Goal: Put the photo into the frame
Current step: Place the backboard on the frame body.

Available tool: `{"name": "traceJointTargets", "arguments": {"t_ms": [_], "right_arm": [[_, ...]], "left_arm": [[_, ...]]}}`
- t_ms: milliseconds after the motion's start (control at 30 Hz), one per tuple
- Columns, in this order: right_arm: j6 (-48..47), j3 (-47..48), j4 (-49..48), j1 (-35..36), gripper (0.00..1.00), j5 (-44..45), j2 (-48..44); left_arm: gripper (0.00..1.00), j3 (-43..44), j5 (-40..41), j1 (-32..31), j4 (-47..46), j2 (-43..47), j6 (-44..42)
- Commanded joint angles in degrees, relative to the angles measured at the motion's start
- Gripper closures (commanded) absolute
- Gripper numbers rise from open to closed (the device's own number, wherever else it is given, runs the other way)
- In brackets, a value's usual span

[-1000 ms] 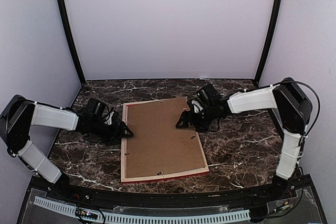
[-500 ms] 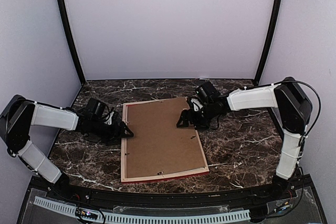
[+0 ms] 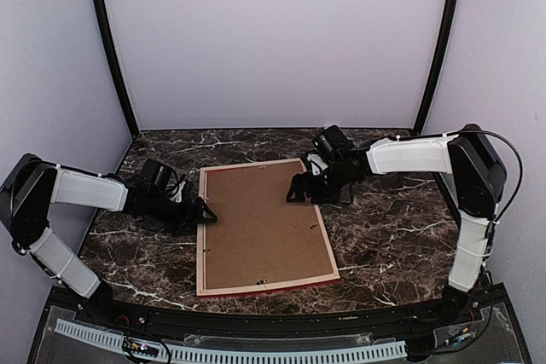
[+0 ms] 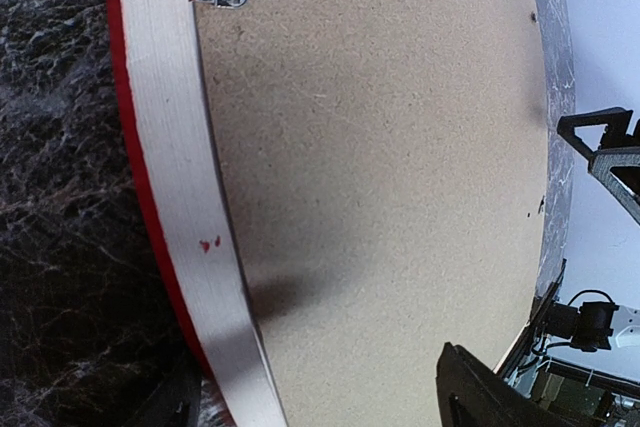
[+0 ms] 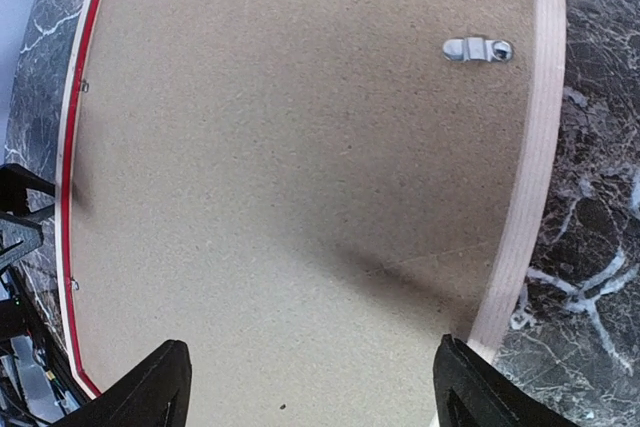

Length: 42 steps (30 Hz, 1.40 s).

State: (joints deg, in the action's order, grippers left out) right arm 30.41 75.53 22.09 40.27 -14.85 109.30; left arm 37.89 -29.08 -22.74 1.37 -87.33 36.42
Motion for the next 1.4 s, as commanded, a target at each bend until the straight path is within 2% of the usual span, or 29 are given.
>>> {"name": "traceJointTargets", "arguments": {"t_ms": [0,633,1367], "right_arm": [[-1.1,1.9,0.2,1.3,0.16,0.6,1.7],[-2.2,1.3,2.0,1.4,0.16,7.2,0.9],[-0.2,-0.3,-1.7,3.9,0.19,2.6,3.8]], "left_arm": [[0.16,1.0,0.0,-0.3,1.6,-0.9,-0.9],[0.16,0.8,0.2,-0.3,1.3,-0.9,-0.6],[0.16,0.8,-0.8,-0.3,0.2,-1.4,-0.2]]}}
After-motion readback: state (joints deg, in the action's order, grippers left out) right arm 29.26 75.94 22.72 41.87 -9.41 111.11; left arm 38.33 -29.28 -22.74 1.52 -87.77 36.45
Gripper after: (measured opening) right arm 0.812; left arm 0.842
